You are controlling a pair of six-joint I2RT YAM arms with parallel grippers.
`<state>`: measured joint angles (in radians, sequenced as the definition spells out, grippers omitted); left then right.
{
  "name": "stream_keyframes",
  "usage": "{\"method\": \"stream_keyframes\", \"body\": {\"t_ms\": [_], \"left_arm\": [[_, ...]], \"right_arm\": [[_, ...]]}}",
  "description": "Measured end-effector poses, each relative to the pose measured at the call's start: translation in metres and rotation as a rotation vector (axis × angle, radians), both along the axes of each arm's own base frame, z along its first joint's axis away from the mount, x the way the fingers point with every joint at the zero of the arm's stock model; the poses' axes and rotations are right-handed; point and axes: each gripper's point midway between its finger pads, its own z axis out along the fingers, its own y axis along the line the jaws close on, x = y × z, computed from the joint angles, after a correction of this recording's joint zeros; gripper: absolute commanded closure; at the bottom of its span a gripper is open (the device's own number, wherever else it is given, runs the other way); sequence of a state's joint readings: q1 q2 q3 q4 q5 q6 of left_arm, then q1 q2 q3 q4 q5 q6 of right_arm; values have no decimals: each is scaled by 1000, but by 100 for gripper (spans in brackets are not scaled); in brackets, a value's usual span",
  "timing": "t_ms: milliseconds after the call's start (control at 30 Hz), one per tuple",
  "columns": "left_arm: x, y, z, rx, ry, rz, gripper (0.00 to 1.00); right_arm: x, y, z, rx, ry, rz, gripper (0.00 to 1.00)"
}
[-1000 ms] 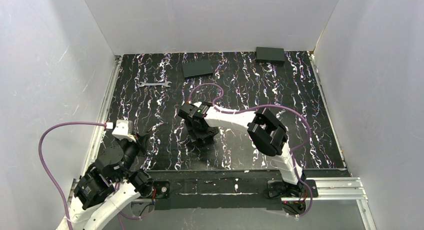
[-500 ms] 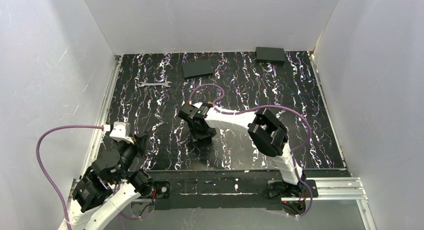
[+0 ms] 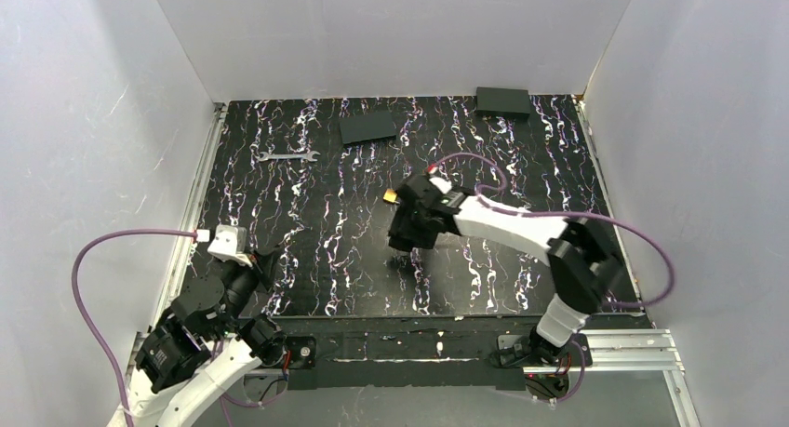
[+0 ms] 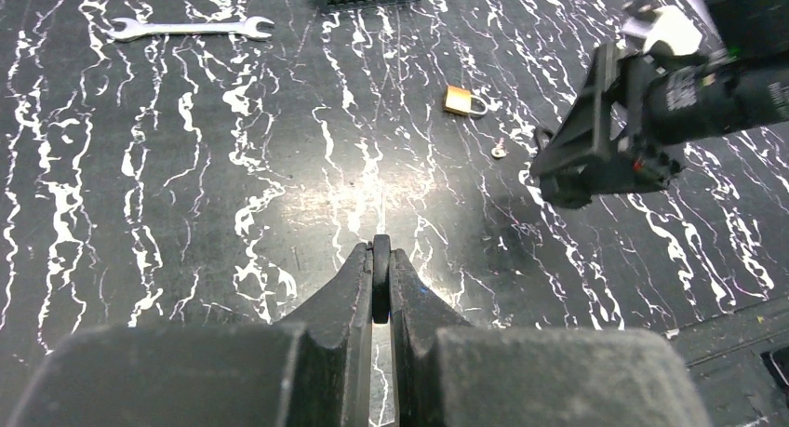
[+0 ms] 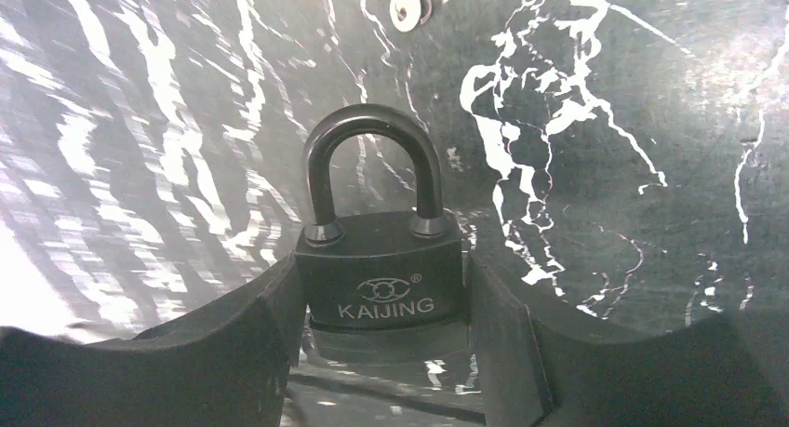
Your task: Unlock with the key
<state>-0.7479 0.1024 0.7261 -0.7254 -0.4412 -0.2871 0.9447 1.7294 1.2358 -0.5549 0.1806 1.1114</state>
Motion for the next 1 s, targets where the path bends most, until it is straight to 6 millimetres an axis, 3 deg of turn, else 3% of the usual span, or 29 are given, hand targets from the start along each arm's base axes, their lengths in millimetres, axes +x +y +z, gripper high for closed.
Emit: {"method": "stream_keyframes", "body": {"t_ms": [133,267,400,633,833,1000], "left_arm": [[3,-12,2,-17,18,-35,100],[6,-36,11,-60,50,-103,100],[11,-72,41,-141,68,-217,100],[20,-137,74,-270,114,-413,100],[21,-166,101,-374,102,-516,100],[24,-180,118,-443,77,-558,100]], "right_arm": [[14,-15,33,207,-35,-211,99],[18,-10,67,382,-44,-332,99],[25,-1,110,623,-54,-450,99],[32,-13,178,894,-74,-611,99],[30,-33,216,1002,-97,-691,99],[24,-44,227,992,-56,-757,99]]}}
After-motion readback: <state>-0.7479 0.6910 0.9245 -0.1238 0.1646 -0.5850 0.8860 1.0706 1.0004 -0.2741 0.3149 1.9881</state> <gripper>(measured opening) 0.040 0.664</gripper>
